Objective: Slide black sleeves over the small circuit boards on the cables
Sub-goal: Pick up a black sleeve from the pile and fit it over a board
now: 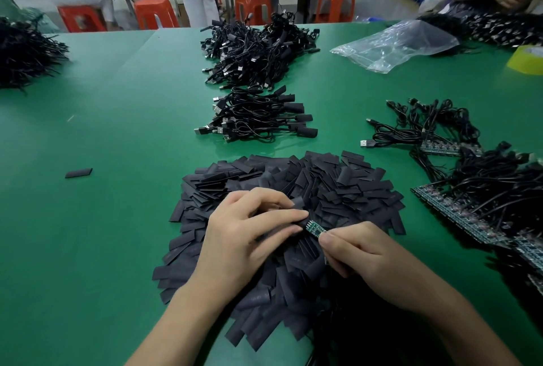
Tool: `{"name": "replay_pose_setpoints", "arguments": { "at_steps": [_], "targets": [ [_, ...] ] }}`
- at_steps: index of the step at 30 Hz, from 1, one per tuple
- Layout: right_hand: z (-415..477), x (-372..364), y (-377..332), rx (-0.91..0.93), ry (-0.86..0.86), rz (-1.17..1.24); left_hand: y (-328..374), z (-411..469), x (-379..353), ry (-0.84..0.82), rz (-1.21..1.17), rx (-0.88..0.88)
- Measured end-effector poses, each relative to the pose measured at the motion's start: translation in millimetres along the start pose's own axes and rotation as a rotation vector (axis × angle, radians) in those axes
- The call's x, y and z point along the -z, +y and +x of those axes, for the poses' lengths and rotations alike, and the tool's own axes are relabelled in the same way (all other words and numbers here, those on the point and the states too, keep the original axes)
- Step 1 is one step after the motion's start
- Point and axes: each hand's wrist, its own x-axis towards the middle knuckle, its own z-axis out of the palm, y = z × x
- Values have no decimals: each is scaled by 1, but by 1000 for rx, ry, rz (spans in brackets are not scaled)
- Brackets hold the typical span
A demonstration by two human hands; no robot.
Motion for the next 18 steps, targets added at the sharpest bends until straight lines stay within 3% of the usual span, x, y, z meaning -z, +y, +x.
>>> {"name": "replay_pose_setpoints", "arguments": {
  "at_steps": [12,18],
  "targets": [
    [0,5,2,-16,-34,69,-1,1,5,-116,-81,-11],
    [2,6,3,6,76,70,-3,0,5,-127,-98,-2]
  ]
}}
